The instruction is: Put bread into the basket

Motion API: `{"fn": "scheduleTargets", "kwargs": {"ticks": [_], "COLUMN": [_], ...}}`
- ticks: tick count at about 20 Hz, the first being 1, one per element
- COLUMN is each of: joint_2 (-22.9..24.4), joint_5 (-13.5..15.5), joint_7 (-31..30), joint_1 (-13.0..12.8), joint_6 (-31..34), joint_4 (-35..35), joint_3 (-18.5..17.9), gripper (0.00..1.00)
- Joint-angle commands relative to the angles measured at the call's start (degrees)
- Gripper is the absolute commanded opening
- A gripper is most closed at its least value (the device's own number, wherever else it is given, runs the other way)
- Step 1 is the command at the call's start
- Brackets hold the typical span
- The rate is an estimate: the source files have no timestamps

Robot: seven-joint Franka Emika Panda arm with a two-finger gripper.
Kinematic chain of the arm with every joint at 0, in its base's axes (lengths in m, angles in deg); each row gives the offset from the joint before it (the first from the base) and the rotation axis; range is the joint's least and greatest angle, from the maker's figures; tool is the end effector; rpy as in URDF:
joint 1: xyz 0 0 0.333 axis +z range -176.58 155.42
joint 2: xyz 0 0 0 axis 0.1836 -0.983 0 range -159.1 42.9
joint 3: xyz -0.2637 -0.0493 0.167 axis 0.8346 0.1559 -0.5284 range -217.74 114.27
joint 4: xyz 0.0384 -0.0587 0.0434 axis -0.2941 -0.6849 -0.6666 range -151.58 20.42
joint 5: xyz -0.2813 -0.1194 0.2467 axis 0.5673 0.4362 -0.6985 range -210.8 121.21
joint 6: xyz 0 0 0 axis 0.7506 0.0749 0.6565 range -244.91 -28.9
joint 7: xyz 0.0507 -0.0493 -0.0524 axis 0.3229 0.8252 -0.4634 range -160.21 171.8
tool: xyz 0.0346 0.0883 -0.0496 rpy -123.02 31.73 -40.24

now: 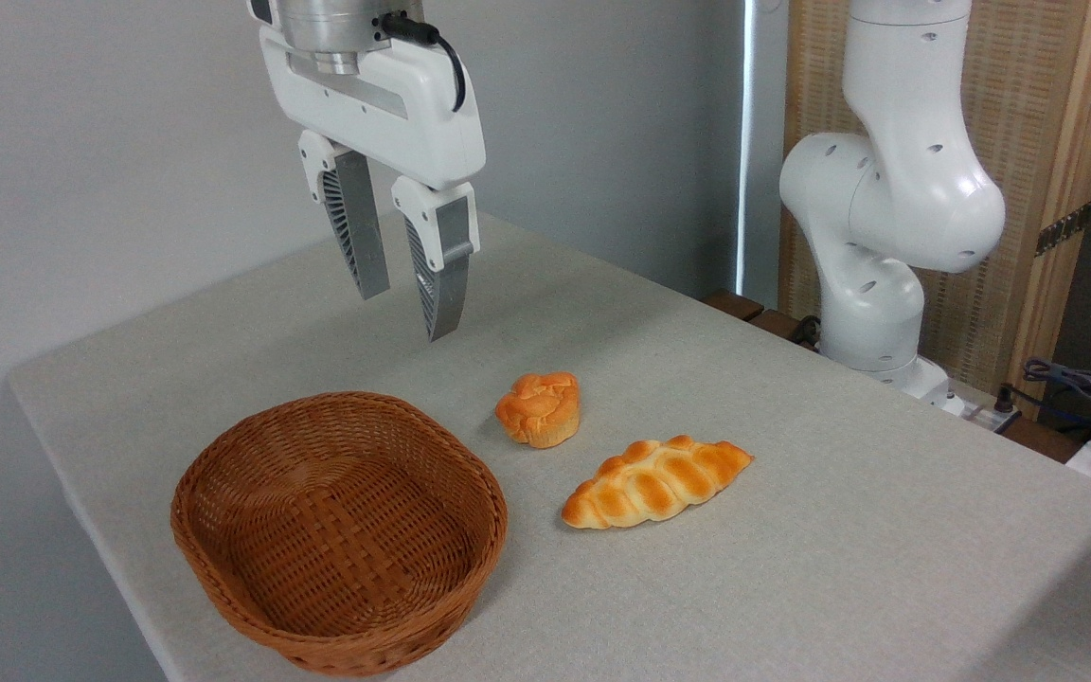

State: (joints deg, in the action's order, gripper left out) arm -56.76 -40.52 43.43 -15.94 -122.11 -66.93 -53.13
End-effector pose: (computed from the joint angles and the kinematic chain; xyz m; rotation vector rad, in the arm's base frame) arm 0.5493 -0.0458 0.6301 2.8794 -1.0917 0.0900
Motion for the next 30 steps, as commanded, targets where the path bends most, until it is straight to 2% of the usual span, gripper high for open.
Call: {"fn": "scheduleTargets", "kwargs": {"ticks": [1,20,23,27,30], "joint_2": [-0.2,-0.02,1.2,2.61,5.15], "joint_5": [0.73,0.73,0.73,0.73,0.73], "joint_7": [-0.28,-0.36,-0.36,-0.45,-0.28], "joint_1": [-0.18,-0.35,-0.79,-0.79,-1.14], "joint_6": [1.15,0.97,0.97,0.97,0.1], "joint_4": [0.91,0.39,-2.59,-6.99,-11.73], "joint_3": [-0.72,-0.46,0.59,4.28,4.82], "gripper": [1.0,1.0,1.0,1.0,1.0]}}
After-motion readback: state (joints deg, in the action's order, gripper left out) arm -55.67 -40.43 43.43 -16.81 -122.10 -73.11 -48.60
